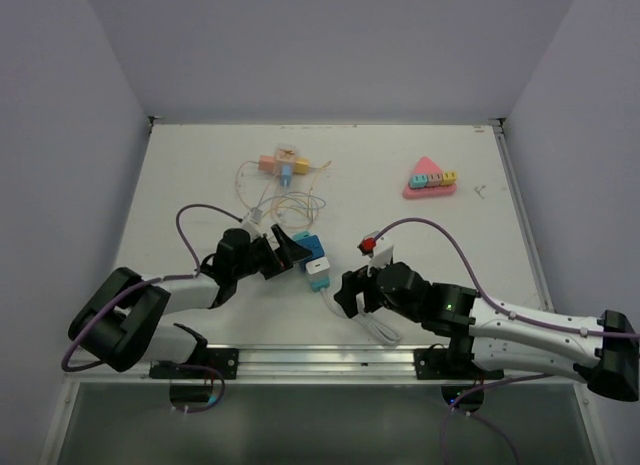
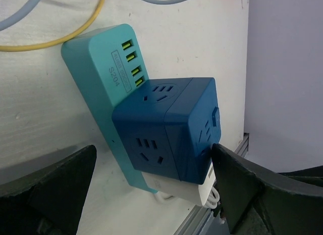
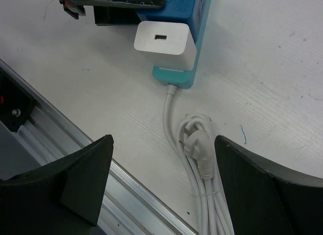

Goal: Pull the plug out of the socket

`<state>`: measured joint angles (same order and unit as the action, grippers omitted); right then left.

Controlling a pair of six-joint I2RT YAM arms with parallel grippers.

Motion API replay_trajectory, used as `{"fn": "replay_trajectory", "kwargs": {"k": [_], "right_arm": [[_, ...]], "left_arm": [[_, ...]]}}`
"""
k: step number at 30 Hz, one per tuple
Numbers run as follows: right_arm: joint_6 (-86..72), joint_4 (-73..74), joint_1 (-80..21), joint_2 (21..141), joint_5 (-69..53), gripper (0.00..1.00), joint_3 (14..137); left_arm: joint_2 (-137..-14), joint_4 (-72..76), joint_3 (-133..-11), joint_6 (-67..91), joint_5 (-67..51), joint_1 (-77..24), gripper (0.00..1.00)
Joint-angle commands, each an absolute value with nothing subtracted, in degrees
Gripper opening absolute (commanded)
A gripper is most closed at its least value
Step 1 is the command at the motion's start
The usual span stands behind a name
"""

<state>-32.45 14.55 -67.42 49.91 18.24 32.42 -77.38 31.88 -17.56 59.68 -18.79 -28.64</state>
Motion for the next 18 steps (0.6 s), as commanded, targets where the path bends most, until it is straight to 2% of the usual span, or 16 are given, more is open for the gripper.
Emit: {"fn": "replay_trajectory", "kwargs": {"k": [1,4,7,13,18], "right_arm": [[-33.31,10.72,-67.24,50.45,17.93,0.85,31.99],[-33.14,9.58,-67.32,51.59,17.93,0.84,31.99],[-32.52,9.14,-67.32,54.91,19.42,0.83,34.18],[-30.15,8.09,-67.32,66.07,23.8,0.81,40.24],[-29.27,6.5,-67.41,72.85,29.17,0.82,44.64]], "left_arm": [[-80.15,41.12,-15.21,60.91,-18.98,-28.92,0.99],[-82.44,44.9,-13.98,61.78,-19.86,-28.92,0.96],[-84.02,47.81,-12.93,62.75,-20.74,-28.92,0.89],[-84.99,50.71,-11.43,64.07,-21.09,-28.92,0.68],[-85.08,51.85,-10.11,64.51,-20.39,-28.92,0.64]]}}
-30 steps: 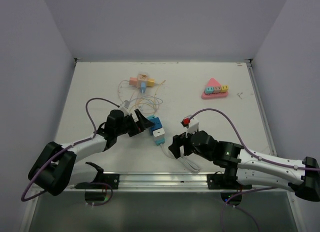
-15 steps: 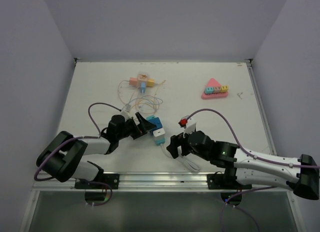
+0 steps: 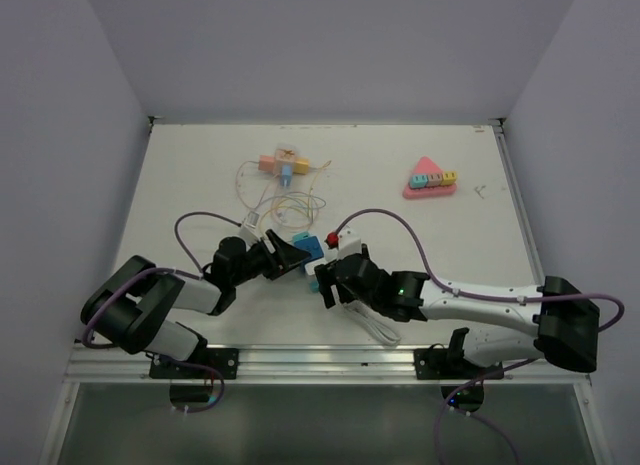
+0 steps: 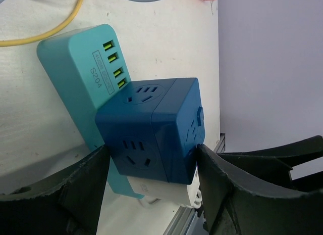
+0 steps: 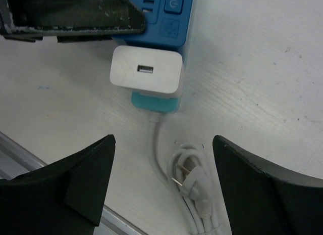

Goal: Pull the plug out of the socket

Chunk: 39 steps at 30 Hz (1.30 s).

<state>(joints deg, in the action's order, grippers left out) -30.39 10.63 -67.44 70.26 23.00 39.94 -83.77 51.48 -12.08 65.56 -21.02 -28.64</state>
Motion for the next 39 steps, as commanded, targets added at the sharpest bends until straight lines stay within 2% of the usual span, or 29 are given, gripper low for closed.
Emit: {"fn": "replay_trajectory", "kwargs": {"k": [1,13,19,22,25,26,31,39], "right_arm": [[-29.44,6.24,-67.41,73.73,30.05,0.82,45.34],[-31.2,7.03,-67.94,85.86,32.96,0.83,54.13],[-31.99,7.82,-67.94,89.47,32.52,0.76,55.63],[-32.87,9.14,-68.03,90.88,32.78,0.69,56.51],[-33.31,9.49,-67.94,91.41,32.78,0.52,56.78],[-33.31,9.75,-67.94,91.32,32.78,0.38,56.95],[-34.01,13.26,-67.94,90.97,32.96,0.0,60.02],[-34.63,13.98,-67.94,88.08,33.49,0.0,62.05]], "left_arm": [[-85.17,52.03,-9.93,64.6,-20.3,-28.92,0.63],[-88.85,55.55,-9.32,66.53,-20.92,-29.0,0.63],[-90.0,56.34,-9.32,67.06,-20.74,-29.18,0.63],[-90.17,56.25,-9.05,67.24,-20.3,-29.36,0.63],[-90.35,55.81,-8.79,67.5,-19.6,-29.53,0.64],[-90.35,54.85,-8.88,67.5,-19.25,-29.62,0.64],[-89.48,48.96,-9.67,67.06,-16.01,-30.32,0.63],[-84.73,31.03,-13.88,64.69,-6.08,-34.01,0.59]]}}
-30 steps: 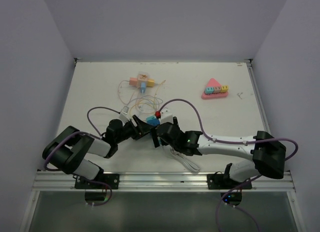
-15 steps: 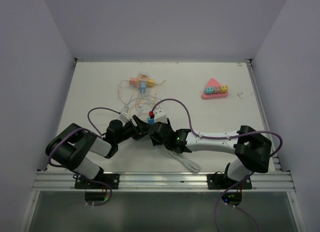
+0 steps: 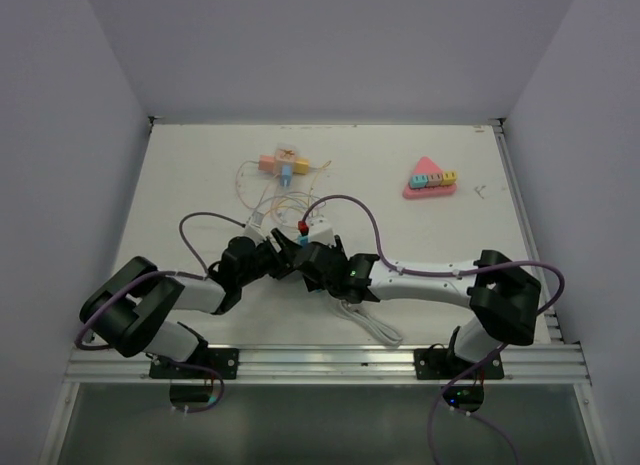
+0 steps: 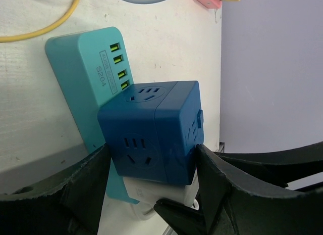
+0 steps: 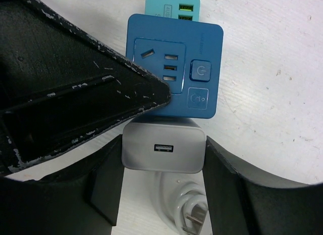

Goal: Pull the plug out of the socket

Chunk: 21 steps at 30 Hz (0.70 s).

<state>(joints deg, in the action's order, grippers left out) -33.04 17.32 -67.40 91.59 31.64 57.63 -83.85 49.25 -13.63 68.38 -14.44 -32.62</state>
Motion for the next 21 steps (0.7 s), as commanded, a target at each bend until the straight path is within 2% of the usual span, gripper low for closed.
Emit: {"fn": "replay_trajectory", "kwargs": {"k": [1,13,17,21], "right_arm": [[-34.63,13.1,-67.94,87.54,33.49,0.0,61.79],[-35.42,13.71,-67.76,78.23,34.98,0.0,59.07],[-34.72,10.29,-67.76,73.49,35.16,0.0,54.42],[-35.59,9.4,-67.15,73.74,34.72,0.0,53.44]], "left_arm": [[-84.47,30.07,-14.06,64.69,-5.63,-34.45,0.59],[-86.75,30.59,-14.06,65.57,-5.98,-34.98,0.6],[-87.36,31.11,-13.97,66.0,-5.98,-34.89,0.6],[-87.8,31.38,-14.15,66.01,-5.89,-35.16,0.6]]}}
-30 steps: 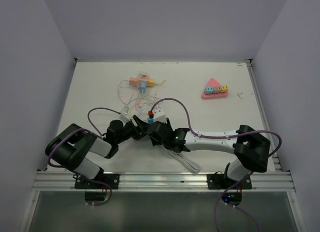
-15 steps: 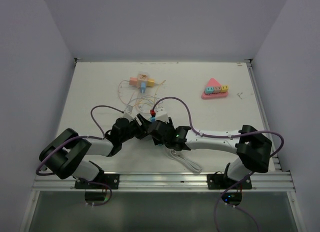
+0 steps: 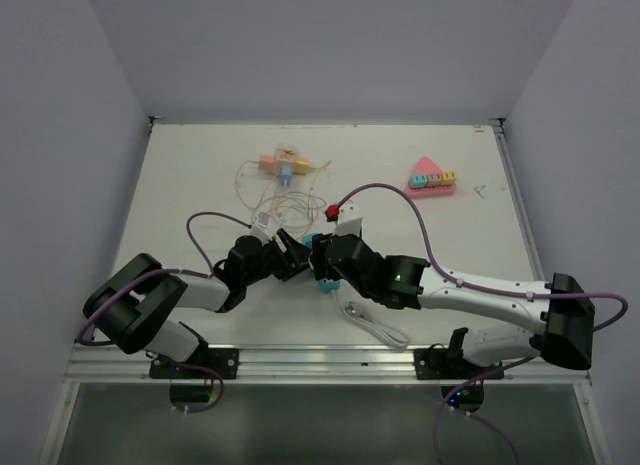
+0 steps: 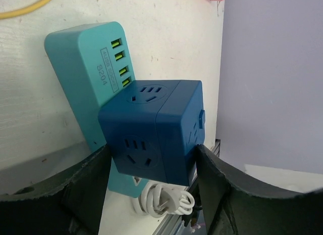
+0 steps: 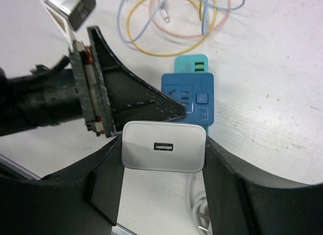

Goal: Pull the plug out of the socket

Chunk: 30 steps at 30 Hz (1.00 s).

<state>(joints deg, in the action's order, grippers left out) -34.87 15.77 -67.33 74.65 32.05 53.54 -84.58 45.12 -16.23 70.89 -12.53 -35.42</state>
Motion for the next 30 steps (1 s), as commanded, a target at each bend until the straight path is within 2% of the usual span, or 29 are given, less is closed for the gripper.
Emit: {"fn": "replay_trajectory", "kwargs": {"k": [1,5,12,16,23,30], "right_arm": [[-35.77,9.58,-67.06,73.74,34.8,0.0,53.44],[-37.43,12.12,-64.61,71.81,36.82,0.0,52.92],[-40.34,21.95,-48.65,63.55,35.78,0.0,46.68],[-39.29,24.52,-39.13,62.23,27.37,0.0,44.74],[-35.08,27.95,-28.48,70.57,13.91,0.0,48.51],[-31.91,28.39,-20.31,80.66,6.69,0.18,52.03]], "left_arm": [[-87.89,31.12,-14.15,66.01,-5.8,-35.42,0.6],[-87.19,31.11,-13.71,66.18,-5.89,-35.51,0.6],[-84.82,30.68,-13.45,66.27,-6.5,-35.59,0.61],[-84.38,30.94,-13.45,66.18,-7.12,-35.6,0.62],[-84.29,31.11,-13.36,66.18,-7.65,-35.6,0.64],[-84.29,31.38,-13.27,66.27,-7.82,-35.6,0.68]]}}
